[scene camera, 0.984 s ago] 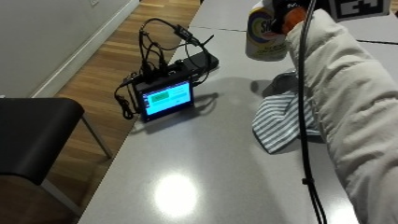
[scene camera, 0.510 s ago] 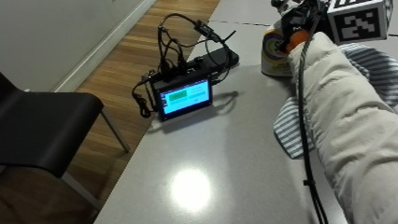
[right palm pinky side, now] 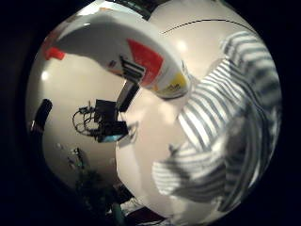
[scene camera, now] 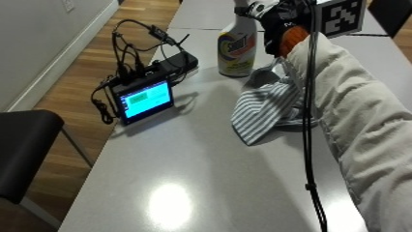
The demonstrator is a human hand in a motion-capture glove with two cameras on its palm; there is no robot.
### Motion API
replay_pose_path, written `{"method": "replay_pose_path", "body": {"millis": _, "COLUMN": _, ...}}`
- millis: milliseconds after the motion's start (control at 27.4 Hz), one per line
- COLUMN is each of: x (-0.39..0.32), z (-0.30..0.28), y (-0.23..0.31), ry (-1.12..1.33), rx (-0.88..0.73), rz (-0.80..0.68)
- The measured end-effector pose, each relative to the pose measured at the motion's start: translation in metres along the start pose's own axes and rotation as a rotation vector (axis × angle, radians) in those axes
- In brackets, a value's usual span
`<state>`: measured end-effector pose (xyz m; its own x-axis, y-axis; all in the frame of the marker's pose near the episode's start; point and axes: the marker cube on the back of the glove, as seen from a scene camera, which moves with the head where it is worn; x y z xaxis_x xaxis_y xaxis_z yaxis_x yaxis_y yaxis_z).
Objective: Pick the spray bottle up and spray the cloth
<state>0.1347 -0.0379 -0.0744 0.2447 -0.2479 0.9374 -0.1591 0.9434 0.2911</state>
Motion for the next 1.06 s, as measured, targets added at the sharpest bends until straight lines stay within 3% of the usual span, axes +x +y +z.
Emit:
{"method": "replay_pose_path", "body": {"millis": 182, "x": -0.018, "z": 0.006, "y": 0.032, "ry": -0.089, "rx": -0.187, "rz": -0.077}}
{"method": "replay_pose_path", "body": {"millis": 364, "x": -0.025, "z": -0.036, "y": 0.139, "ry": -0.13, "rx": -0.351, "rz": -0.266}}
{"method": "replay_pose_path", "body": {"millis": 437, "x": -0.01, "z": -0.067, "y": 0.192, "ry": -0.09, "rx": -0.25, "rz": -0.3}}
{"method": "replay_pose_path", "body": {"millis": 729, "x": 0.102, "z": -0.198, "y": 0.366, "ry": 0.142, "rx": 0.406, "rz": -0.298}}
{"method": "replay_pose_path", "body": {"millis": 1057, "x": 0.124, "z": -0.213, "y": 0.382, "ry": 0.171, "rx": 0.464, "rz": -0.286}}
